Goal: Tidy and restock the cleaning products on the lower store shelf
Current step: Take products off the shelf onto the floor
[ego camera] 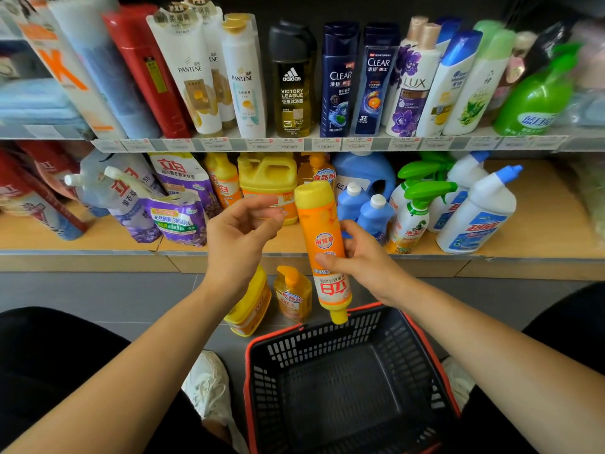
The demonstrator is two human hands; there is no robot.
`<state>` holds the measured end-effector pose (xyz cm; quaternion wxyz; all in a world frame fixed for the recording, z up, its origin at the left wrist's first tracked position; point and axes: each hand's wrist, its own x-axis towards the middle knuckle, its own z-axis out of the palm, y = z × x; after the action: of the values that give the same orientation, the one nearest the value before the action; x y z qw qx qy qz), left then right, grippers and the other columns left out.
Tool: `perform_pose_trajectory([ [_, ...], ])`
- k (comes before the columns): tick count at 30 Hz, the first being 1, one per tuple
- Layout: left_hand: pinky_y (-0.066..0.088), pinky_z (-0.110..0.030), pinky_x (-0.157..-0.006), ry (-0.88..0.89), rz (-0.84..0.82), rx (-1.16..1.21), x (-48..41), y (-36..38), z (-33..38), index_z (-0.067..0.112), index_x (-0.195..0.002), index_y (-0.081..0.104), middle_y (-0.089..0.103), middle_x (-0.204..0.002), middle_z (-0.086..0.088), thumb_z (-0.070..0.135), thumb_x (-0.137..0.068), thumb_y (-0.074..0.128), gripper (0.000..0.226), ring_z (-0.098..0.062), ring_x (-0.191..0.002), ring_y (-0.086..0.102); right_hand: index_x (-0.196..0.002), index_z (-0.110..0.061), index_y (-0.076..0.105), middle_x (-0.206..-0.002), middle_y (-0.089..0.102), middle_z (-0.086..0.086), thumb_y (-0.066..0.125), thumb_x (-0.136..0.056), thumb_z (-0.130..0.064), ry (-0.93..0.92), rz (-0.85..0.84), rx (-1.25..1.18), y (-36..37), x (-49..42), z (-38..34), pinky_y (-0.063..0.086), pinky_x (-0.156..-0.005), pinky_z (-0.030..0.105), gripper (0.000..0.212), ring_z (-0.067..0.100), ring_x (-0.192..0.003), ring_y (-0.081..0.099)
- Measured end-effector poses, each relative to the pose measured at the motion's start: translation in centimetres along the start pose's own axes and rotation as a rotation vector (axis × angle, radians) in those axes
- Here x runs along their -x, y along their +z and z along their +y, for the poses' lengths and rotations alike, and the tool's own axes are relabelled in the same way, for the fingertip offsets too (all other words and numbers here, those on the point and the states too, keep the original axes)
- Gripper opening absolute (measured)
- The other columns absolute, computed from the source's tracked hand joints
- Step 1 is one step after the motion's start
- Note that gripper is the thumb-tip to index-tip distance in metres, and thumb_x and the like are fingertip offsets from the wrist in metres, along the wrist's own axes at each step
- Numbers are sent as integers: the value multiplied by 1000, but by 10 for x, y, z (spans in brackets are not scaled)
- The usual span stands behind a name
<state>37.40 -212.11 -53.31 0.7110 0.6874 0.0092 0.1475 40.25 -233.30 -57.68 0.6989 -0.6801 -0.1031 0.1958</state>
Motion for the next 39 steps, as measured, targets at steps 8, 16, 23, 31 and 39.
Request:
perform_pose_trajectory([
  [8, 52, -31, -86, -490, -316, -224, 10, 8, -27, 21, -115, 70, 74, -113, -2, 19, -91, 73, 24, -14, -103, 66, -122, -18, 60, -120, 69, 6, 78, -72, -23, 9, 131, -242, -1, -3, -16, 55, -89, 44, 53, 21, -106, 70],
  [16, 55, -32, -98, -437, -565, -224, 28, 14, -50, 15, -127, 64, 75, -118, -2, 31, -77, 83, 56, -20, -111, 70, -121, -20, 64, -118, 73, -1, 72, -79, -31, -9, 137, -261, -10, -4, -22, 57, -81, 34, 44, 16, -106, 70],
  [23, 60, -40, -87, -440, -147, 107, 19, -12, -42, 10, -111, 68, 73, -112, -12, 23, -66, 89, 50, -28, -103, 72, -114, -18, 68, -110, 74, 1, 68, -75, -54, 157, 210, -133, -6, -18, -9, 58, -84, 37, 53, 17, -98, 73],
  [31, 59, -24, -77, -53, -21, -218, -12, -64, -8, 17, -110, 72, 77, -102, 1, 14, -71, 91, 43, -14, -97, 73, -104, -26, 72, -87, 73, -8, 75, -87, -30, 155, 53, 397, 22, -41, 21, 48, -68, 15, 18, 5, -82, 68],
  [39, 60, -43, -84, -184, 13, -663, -56, -133, -38, 22, -106, 74, 74, -100, 2, 30, -75, 88, 35, -16, -94, 70, -120, -20, 69, -106, 70, -3, 74, -86, -27, -63, -39, 811, 61, -105, 19, 46, -72, 23, 36, 5, -83, 60],
])
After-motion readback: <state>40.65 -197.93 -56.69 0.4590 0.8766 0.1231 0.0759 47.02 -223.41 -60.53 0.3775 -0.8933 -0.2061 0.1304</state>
